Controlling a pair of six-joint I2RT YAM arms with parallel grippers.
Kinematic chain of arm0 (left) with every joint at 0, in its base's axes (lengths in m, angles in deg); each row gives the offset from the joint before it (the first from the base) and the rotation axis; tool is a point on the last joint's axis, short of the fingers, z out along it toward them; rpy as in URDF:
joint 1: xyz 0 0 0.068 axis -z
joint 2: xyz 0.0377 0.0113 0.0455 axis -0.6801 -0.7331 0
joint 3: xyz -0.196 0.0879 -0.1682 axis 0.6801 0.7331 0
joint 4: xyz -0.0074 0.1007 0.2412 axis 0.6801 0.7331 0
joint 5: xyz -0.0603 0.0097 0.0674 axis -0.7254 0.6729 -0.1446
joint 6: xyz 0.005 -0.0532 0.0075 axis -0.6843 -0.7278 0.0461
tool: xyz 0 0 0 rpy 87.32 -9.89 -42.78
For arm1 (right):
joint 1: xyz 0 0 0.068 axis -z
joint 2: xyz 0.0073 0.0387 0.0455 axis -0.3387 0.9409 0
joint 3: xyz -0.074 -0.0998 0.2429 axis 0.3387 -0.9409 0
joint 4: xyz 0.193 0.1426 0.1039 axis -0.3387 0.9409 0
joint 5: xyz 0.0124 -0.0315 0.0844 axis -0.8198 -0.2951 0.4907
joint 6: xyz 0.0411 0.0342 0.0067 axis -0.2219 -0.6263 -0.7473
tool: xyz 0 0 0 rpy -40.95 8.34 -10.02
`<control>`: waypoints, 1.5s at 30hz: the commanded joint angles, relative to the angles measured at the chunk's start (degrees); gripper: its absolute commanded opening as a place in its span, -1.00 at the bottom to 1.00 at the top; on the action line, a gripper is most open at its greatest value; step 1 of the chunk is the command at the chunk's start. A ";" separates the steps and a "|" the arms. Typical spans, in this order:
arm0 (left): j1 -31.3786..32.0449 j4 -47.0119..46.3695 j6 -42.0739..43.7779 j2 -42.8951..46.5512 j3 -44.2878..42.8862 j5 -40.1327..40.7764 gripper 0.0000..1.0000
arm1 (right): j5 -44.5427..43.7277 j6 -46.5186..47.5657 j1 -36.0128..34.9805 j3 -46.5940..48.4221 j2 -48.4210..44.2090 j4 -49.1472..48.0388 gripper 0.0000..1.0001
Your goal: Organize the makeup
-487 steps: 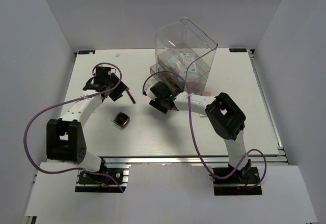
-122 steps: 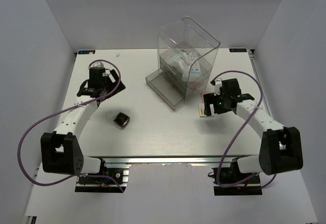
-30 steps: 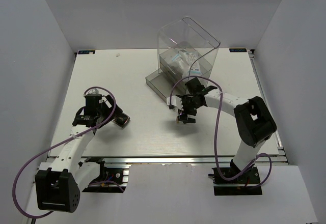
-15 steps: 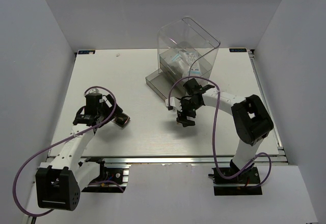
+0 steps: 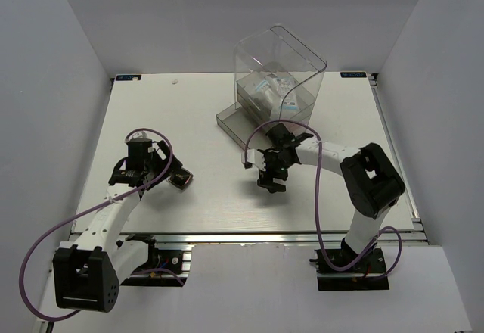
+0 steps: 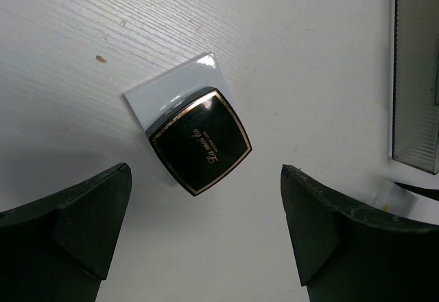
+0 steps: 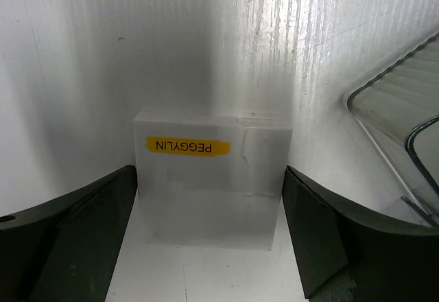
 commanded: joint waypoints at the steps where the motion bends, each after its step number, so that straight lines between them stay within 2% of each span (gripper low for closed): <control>1: -0.25 -0.78 0.19 1.18 0.22 -0.51 0.96 | -4.67 -2.67 -0.84 -3.00 3.16 -1.00 0.79; 3: -0.25 -0.61 0.27 1.18 0.22 -0.60 0.96 | -4.42 -2.85 -0.93 -2.65 3.17 -0.83 0.54; 4: -0.25 -0.52 0.45 1.18 0.13 -0.51 0.97 | -3.80 -2.41 -0.85 -2.48 2.99 -0.31 0.18; 5: -0.25 -0.35 0.54 1.18 0.13 -0.51 0.96 | -3.10 -1.89 -0.84 -1.78 2.29 0.39 -0.09; 6: -0.25 -0.35 0.80 1.09 0.22 -2.34 0.96 | -1.01 -0.49 -0.84 -1.34 1.16 2.40 -0.62; 8: -0.25 -0.35 1.15 1.18 0.48 -2.62 0.96 | 1.46 0.93 -0.84 -0.46 -0.60 4.61 -0.96; 9: -0.25 -0.43 1.33 1.26 0.65 -2.88 0.96 | 4.78 2.59 -0.84 0.50 -1.57 5.75 -1.00; 14: -0.25 -4.38 2.82 3.37 2.68 -8.33 0.96 | 14.65 3.58 -1.98 5.78 -8.86 11.57 -1.00; 15: -0.25 -4.82 2.82 3.72 2.94 -8.94 0.95 | 15.53 1.74 -2.94 7.35 -9.74 10.52 -1.00; 16: -0.25 -5.18 2.82 3.99 3.03 -9.30 0.95 | 14.93 -3.93 -3.65 8.24 -10.54 8.86 -1.00; 17: -0.25 -5.35 2.91 4.25 2.94 -9.74 0.95 | 13.70 -7.21 -4.44 8.94 -11.50 4.40 -1.00; 23: -0.25 -4.65 3.18 4.34 2.59 -9.92 0.95 | -7.10 -29.08 -9.72 19.83 -5.91 -6.88 -1.00; 24: -0.25 -4.65 3.09 4.60 2.59 -9.92 0.96 | -14.97 -30.78 -9.98 21.76 -4.32 -7.07 -1.00; 26: -0.25 -4.56 3.00 4.95 2.76 -9.74 0.96 | -22.57 -33.94 -9.99 26.94 0.51 -7.42 -1.00; 27: -0.25 -4.48 2.91 5.13 2.85 -9.74 0.96 | -28.44 -34.05 -10.07 28.27 1.92 -8.46 -1.00; 30: -0.25 -4.30 2.82 5.57 3.20 -9.74 0.96 | -35.68 -32.56 -10.07 31.71 6.50 -11.19 -1.00; 39: -0.25 -1.84 3.88 6.19 1.80 -8.34 0.96 | -46.25 -26.23 -10.07 34.53 15.12 -18.93 -0.96; 42: -0.16 -1.84 3.88 6.10 1.80 -8.51 0.96 | -47.65 -24.65 -10.07 34.00 16.26 -20.86 -0.85; 45: -0.25 -1.75 3.97 6.01 1.62 -8.51 0.96 | -48.09 -23.94 -9.99 34.26 17.23 -20.87 -0.50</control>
